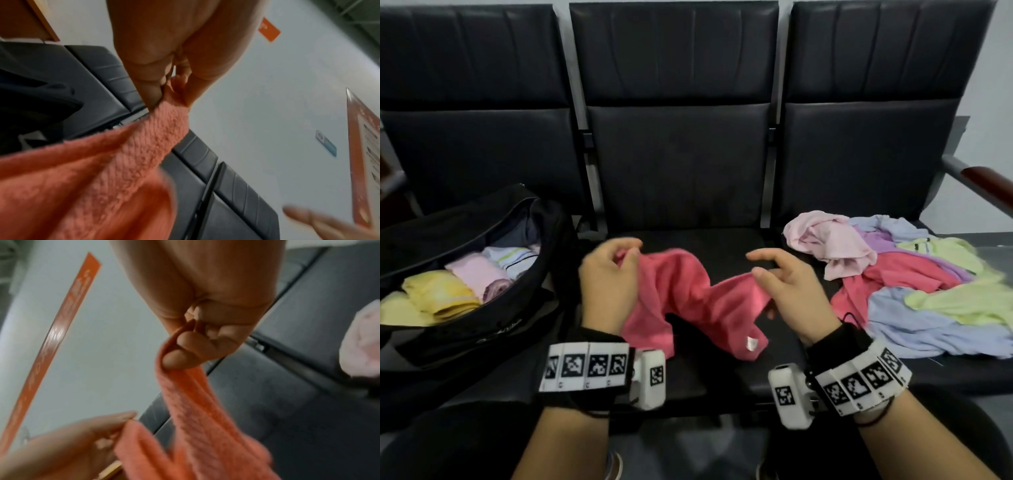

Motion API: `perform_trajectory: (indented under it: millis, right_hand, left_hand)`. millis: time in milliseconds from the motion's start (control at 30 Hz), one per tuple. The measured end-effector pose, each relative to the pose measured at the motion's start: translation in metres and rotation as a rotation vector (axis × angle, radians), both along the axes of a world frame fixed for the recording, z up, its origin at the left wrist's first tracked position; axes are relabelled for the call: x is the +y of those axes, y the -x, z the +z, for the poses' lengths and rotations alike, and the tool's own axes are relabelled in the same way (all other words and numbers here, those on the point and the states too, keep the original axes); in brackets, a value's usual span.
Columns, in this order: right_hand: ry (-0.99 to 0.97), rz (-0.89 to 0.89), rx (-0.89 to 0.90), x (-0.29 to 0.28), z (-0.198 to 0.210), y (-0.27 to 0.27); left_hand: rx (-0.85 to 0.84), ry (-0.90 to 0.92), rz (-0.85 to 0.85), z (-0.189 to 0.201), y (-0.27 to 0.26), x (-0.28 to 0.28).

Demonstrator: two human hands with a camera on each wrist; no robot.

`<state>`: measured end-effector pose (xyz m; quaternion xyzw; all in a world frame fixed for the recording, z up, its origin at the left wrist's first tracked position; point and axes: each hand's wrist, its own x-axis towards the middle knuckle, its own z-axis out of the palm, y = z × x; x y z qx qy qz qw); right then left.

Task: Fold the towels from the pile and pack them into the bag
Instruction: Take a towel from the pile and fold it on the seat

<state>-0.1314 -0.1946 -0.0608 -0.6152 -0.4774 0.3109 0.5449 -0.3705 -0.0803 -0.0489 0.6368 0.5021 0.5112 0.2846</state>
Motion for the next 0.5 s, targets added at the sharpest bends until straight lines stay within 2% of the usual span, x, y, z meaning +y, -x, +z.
perform_trajectory:
  millis: [133,200,267,333,500]
  right_hand:
    - [0.078,0.19,0.253,0.0,-0.002,0.021]
    - [0.138,0.321,0.289,0.0,-0.002,0.028]
    - [0.147,0.417,0.217,0.0,-0.001,0.033]
    - [0.115,0.438,0.086,0.001,0.001,0.038]
    - [-0.037,0.309,-0.189,0.005,0.003,0.053]
  left_hand:
    - [0.026,0.077,-0.108,-0.027,-0.006,-0.018]
    - [-0.011,0.152,-0.145,-0.031,-0.007,-0.024]
    - [-0.043,0.199,-0.164,-0.031,-0.007,-0.03]
    - [-0.038,0.21,-0.178,-0.028,-0.007,-0.036]
    - [-0.048,0.245,-0.319,-0.015,-0.008,-0.047]
